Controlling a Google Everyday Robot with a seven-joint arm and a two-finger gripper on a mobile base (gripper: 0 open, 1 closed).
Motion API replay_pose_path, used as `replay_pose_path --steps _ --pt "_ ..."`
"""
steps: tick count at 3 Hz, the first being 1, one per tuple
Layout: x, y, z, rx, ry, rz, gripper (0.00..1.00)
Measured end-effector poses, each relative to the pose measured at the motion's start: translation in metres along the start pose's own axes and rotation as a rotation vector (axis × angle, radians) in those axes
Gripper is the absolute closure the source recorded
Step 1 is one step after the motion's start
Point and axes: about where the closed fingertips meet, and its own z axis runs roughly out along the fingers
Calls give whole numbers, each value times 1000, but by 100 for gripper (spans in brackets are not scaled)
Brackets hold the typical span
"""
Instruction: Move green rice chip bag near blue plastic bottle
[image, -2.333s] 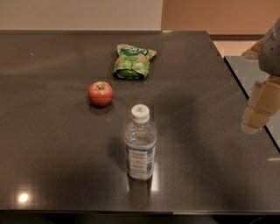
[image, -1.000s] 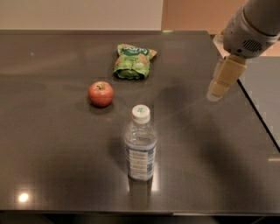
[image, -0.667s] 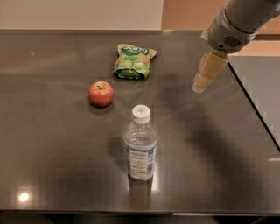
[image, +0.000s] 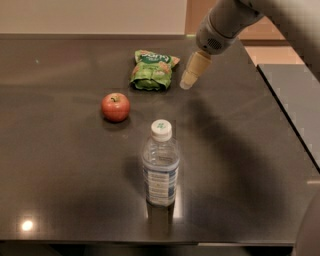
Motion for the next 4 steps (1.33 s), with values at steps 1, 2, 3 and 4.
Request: replay_pose_path --steps 1,2,3,4 --pt "-14 -11 16 14 -20 -7 0" --pt "-32 -18 37 23 -34 -15 0" --pt "-56 -20 65 23 -39 -28 0" --pt "-71 -23 88 26 -27 -42 0"
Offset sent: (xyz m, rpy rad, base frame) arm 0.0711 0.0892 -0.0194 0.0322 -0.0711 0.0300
